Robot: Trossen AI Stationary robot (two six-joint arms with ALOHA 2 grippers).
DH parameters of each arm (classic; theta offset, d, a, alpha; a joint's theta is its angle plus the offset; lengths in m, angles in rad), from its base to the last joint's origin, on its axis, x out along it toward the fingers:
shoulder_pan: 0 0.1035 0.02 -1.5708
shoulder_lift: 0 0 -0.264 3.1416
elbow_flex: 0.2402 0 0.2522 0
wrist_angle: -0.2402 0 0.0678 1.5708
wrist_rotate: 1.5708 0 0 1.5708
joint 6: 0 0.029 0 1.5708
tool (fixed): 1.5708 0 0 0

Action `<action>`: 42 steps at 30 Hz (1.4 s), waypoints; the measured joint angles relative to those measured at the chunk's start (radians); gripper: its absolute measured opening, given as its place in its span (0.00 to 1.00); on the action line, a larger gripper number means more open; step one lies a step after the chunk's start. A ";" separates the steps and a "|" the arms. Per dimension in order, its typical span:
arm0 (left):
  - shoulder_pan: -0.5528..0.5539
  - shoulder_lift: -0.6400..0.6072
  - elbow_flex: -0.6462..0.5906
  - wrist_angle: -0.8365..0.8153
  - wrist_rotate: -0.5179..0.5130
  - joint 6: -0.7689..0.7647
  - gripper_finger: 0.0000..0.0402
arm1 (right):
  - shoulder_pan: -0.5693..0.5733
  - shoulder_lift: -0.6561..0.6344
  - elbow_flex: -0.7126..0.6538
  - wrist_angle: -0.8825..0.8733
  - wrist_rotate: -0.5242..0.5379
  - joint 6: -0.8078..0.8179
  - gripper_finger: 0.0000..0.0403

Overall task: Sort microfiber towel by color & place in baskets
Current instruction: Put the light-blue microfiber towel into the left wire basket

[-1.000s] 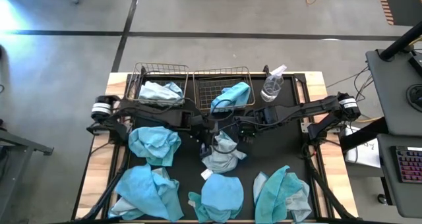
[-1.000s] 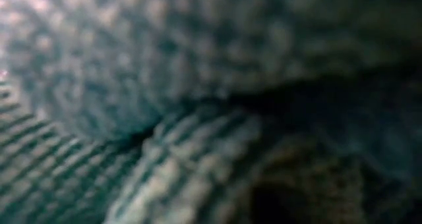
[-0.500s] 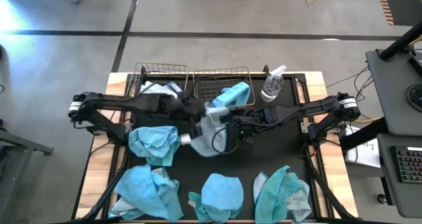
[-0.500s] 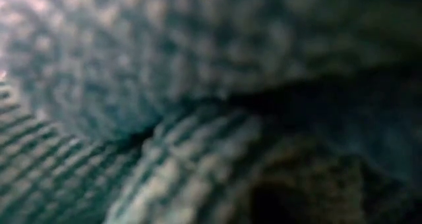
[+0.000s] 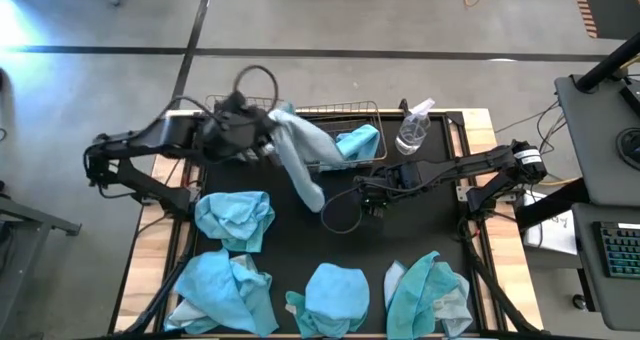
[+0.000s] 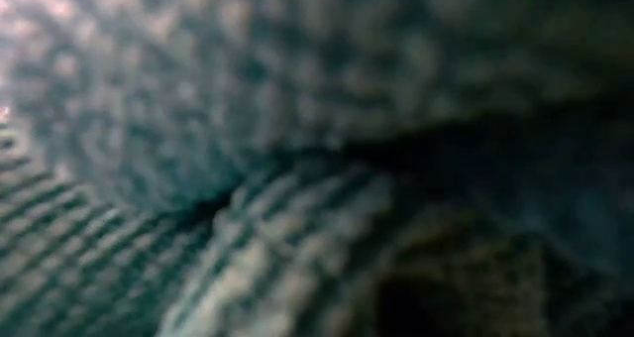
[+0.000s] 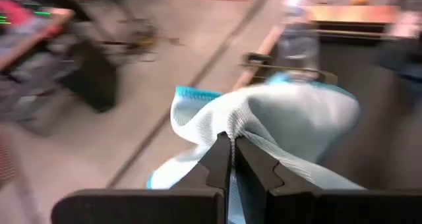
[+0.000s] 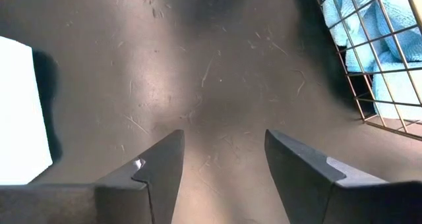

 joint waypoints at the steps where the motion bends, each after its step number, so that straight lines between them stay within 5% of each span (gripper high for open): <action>1: 0.000 -0.003 0.025 -0.023 -0.036 -0.001 0.00 | 0.000 0.000 0.000 0.000 0.000 0.000 0.51; 17: 0.003 -0.026 0.337 -0.298 -0.483 -0.032 0.00 | 0.000 0.000 0.000 0.022 0.000 -0.002 0.51; 26: 0.052 -0.039 0.373 -0.418 -0.497 -0.116 0.00 | 0.000 0.000 0.000 0.029 0.000 -0.002 0.51; 35: 0.228 -0.041 0.346 -0.424 -0.536 -0.112 0.00 | 0.000 0.000 0.000 0.029 -0.001 0.005 0.51; 42: 0.308 -0.025 0.344 -0.424 -0.463 -0.118 0.00 | 0.000 0.000 0.000 0.029 -0.001 0.000 0.51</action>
